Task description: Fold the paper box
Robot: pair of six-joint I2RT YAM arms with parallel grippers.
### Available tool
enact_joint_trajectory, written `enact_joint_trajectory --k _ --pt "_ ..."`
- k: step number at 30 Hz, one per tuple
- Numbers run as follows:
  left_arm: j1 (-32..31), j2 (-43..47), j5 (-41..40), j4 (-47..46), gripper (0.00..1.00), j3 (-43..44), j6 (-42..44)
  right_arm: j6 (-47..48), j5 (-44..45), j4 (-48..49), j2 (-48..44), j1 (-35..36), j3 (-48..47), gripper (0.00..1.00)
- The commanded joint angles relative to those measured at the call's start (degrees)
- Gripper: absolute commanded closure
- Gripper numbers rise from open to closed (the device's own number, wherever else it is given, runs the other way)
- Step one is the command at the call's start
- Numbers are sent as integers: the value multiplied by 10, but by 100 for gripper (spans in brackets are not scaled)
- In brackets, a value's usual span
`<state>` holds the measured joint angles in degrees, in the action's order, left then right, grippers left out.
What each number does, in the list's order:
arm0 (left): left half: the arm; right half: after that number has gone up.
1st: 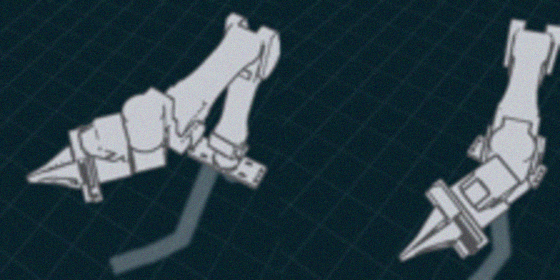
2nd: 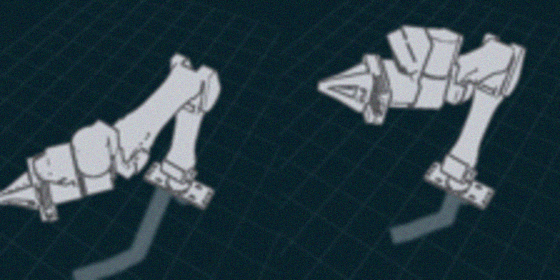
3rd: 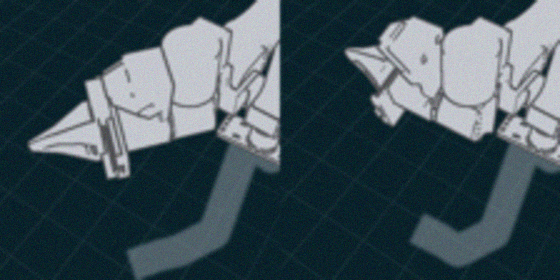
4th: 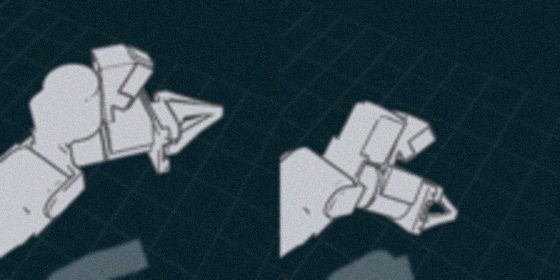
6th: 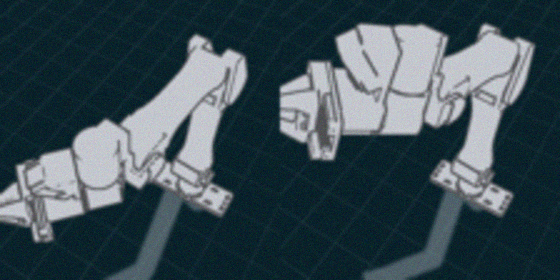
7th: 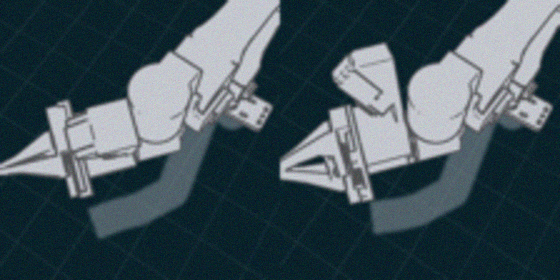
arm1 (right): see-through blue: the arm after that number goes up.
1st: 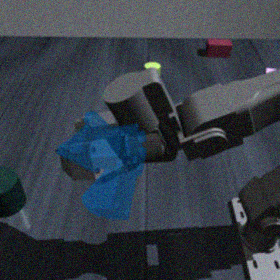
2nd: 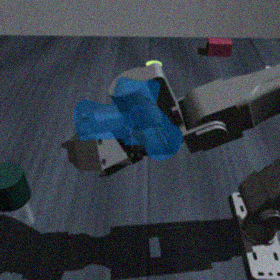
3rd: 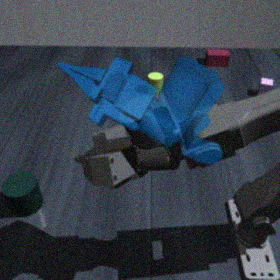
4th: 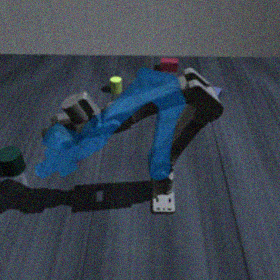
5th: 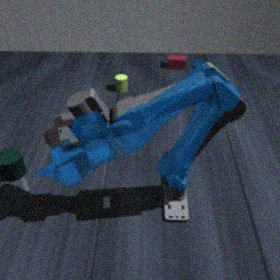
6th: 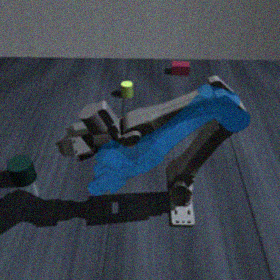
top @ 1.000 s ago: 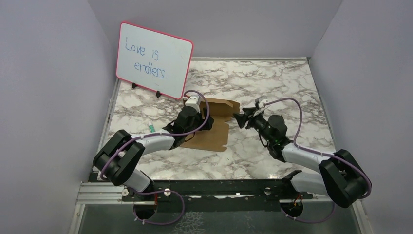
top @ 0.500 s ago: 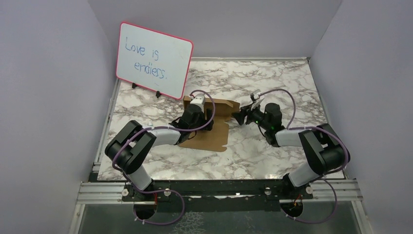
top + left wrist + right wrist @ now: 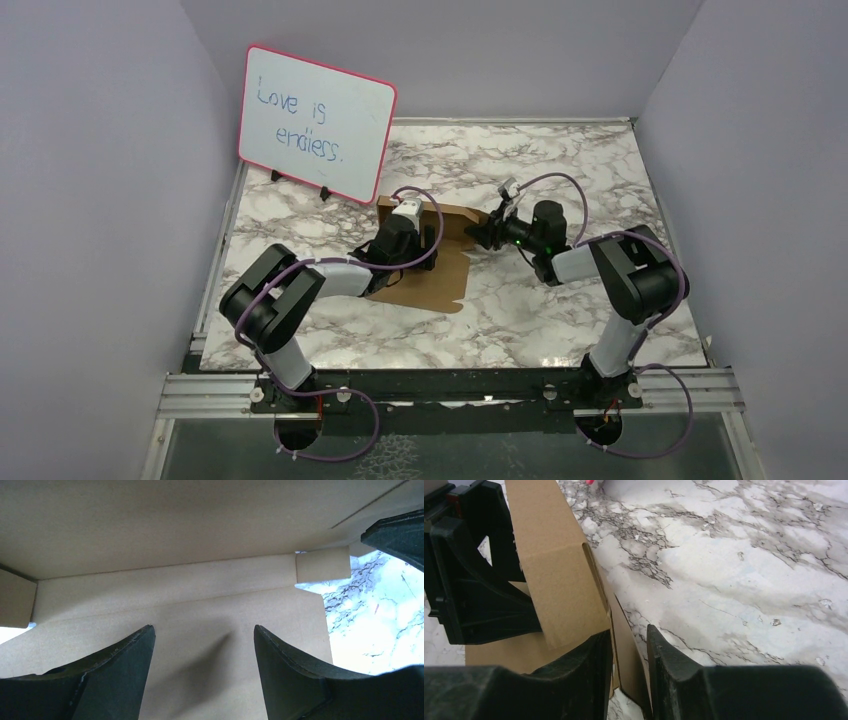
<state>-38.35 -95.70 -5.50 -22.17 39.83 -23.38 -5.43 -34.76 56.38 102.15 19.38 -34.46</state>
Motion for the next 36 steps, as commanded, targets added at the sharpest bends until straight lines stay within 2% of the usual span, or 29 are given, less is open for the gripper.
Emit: enact_joint_trajectory --k 1,7,12,17,21,28,36 --pt "1 -11 15 0 27 -3 -3 -7 -35 29 4 -3 -10 68" --pt "-3 -17 21 -10 28 -8 -26 -5 0 4 -24 -2 12 86" --pt "-9 -16 19 -22 29 -18 -48 4 64 -19 -48 8 29 88" --pt "-29 -13 11 -36 30 -23 -59 6 167 -41 -66 40 39 87" --pt "-46 -19 2 -48 31 -28 -68 -3 245 -15 -75 58 64 86" --pt "-48 22 4 -59 30 -35 -74 8 217 21 -58 58 81 84" --pt "-49 129 5 -83 19 -32 -136 18 201 29 -56 58 84 83"
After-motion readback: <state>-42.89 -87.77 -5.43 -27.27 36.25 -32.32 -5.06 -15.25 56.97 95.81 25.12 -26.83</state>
